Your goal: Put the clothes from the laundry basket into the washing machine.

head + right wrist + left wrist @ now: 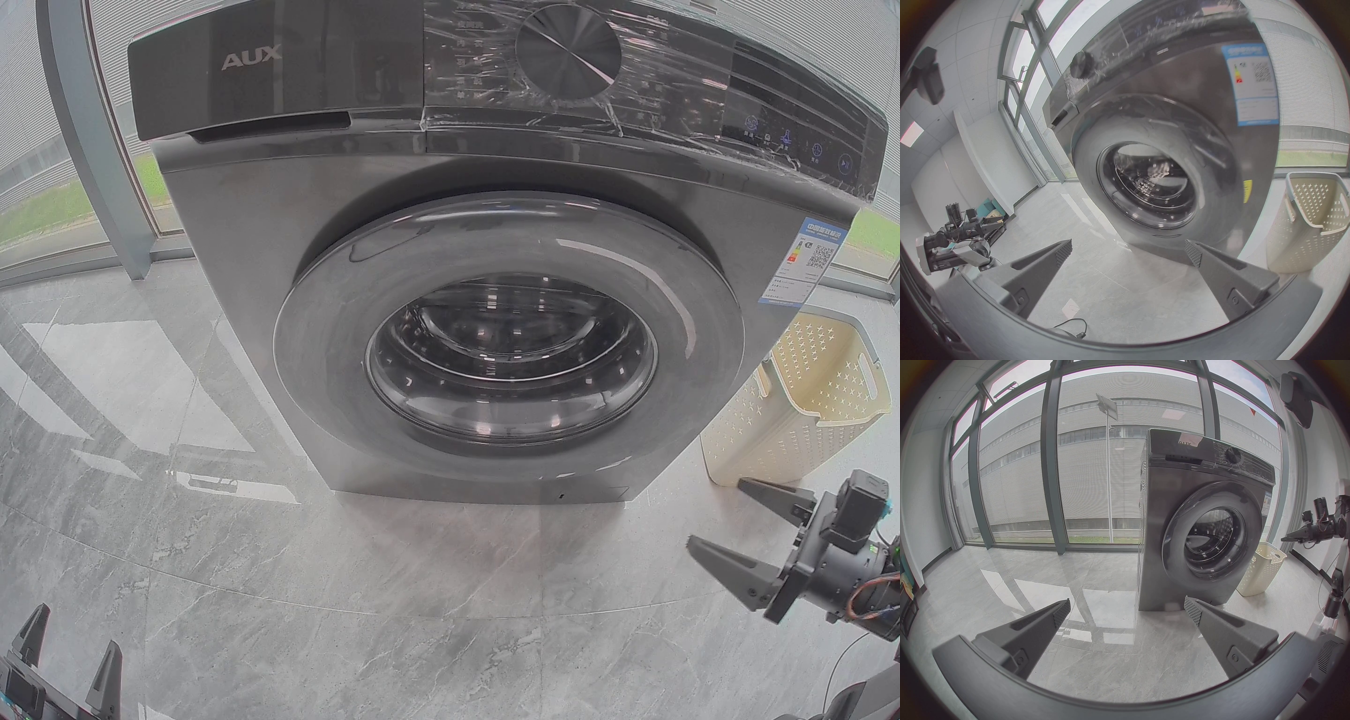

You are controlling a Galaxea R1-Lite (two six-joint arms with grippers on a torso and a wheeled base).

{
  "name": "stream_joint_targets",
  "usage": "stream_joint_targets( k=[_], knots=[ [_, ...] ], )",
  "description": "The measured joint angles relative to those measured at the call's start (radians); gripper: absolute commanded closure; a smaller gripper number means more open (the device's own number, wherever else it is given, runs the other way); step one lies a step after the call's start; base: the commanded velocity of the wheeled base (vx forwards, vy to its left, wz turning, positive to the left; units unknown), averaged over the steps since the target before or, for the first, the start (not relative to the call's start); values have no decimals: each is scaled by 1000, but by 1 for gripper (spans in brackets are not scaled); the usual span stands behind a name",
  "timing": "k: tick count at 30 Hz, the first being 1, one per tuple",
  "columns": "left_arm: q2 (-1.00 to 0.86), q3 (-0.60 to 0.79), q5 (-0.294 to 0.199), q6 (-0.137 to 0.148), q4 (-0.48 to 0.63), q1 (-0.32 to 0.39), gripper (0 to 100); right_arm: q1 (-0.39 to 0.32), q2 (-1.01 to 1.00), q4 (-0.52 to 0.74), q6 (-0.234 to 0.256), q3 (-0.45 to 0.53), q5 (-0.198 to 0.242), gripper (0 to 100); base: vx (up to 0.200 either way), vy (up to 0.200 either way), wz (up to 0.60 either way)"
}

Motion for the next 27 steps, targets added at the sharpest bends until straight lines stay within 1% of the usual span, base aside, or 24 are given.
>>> stream_joint_targets(
  k=[4, 7, 12, 19, 21, 25, 27],
  knots=[
    [0, 0, 0, 0, 0, 0, 0, -90, -119, 36, -26, 43, 9, 0, 0, 0, 0],
    [0, 0, 0, 0, 0, 0, 0, -171, -234, 104, -53, 63, 16, 0, 0, 0, 0],
    [0, 0, 0, 0, 0, -1, 0, -289, -459, 291, -87, 73, 24, 0, 0, 0, 0],
    [0, 0, -1, -1, 0, -1, 0, -450, -789, 591, -110, 73, 33, 0, 0, 0, 0],
    [0, 0, -1, -1, 1, -1, 0, -506, -896, 678, -115, 77, 35, 0, 0, 0, 0],
    [0, 0, -1, 0, 1, -1, 0, -576, -1032, 815, -118, 92, 34, 0, 0, 0, 0],
    [0, 0, -1, 0, 1, -1, 0, -600, -1080, 878, -118, 95, 17, 0, 0, 0, 0]
  ],
)
